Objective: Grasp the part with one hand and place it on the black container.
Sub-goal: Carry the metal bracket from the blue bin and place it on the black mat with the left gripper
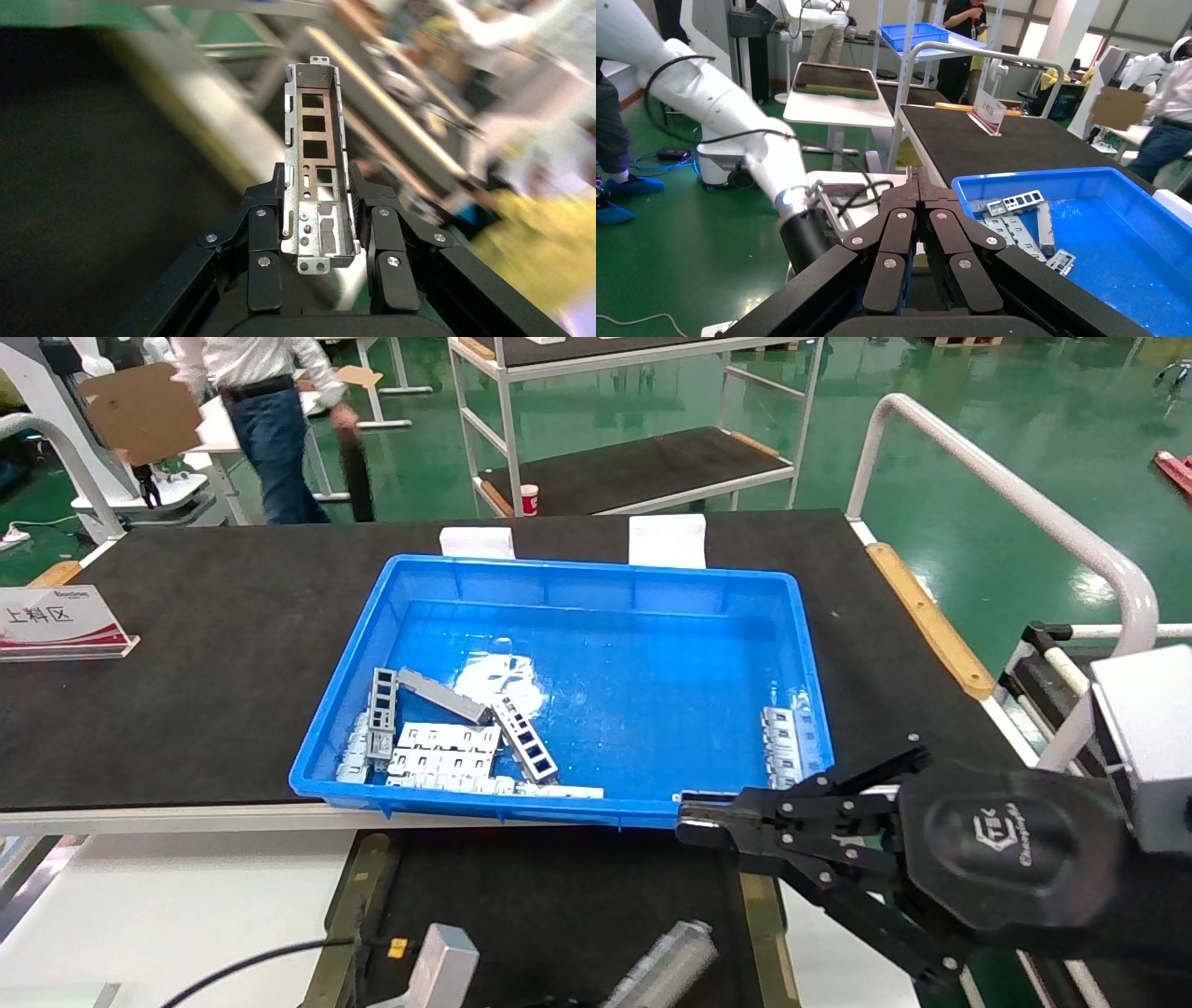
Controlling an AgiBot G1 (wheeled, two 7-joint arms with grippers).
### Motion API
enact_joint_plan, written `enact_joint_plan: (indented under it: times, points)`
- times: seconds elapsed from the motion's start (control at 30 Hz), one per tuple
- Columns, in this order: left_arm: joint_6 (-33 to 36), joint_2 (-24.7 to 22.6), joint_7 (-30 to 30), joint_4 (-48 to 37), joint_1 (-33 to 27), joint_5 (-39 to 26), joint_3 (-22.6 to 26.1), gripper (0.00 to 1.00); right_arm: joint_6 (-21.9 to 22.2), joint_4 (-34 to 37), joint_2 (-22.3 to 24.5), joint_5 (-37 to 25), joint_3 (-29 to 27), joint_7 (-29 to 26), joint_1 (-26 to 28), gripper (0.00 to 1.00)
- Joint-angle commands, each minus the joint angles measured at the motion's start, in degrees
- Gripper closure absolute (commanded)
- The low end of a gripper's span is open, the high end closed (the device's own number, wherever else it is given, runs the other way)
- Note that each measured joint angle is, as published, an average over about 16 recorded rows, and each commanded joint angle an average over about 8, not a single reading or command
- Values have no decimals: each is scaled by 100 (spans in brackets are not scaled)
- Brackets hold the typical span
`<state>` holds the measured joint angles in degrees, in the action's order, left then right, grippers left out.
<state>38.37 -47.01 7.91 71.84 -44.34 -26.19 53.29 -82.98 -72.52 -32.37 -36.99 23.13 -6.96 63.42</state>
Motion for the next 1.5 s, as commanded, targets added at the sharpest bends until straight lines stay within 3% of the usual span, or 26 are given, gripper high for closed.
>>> enact_joint_plan:
  times: [0.03,0.43,1.0,1.07,1.13,1.27,1.33,1.4,1.5]
  points:
    - [-620,43,-25,236,343,44,-25,100,0,0,0,0,0,0,0,100]
    - [-2604,-1015,-141,159,929,327,-412,100,0,0,0,0,0,0,0,100]
    - [-3797,-2388,-398,-603,1130,288,-1111,100,0,0,0,1,1,0,0,100]
    - [-3850,-2494,-409,-695,1119,279,-1180,93,0,0,0,1,1,0,0,99]
    - [-3879,-2578,-414,-775,1111,273,-1237,76,0,0,0,1,1,1,0,85]
    - [-3892,-2683,-391,-893,1112,293,-1327,27,0,0,0,1,1,1,0,35]
    - [-3892,-2716,-377,-929,1121,307,-1369,9,0,0,0,1,1,1,0,11]
    - [-3892,-2740,-363,-952,1135,319,-1412,1,0,0,0,1,1,1,0,0]
    - [-3889,-2768,-362,-965,1166,318,-1474,0,1,0,1,1,1,1,0,0]
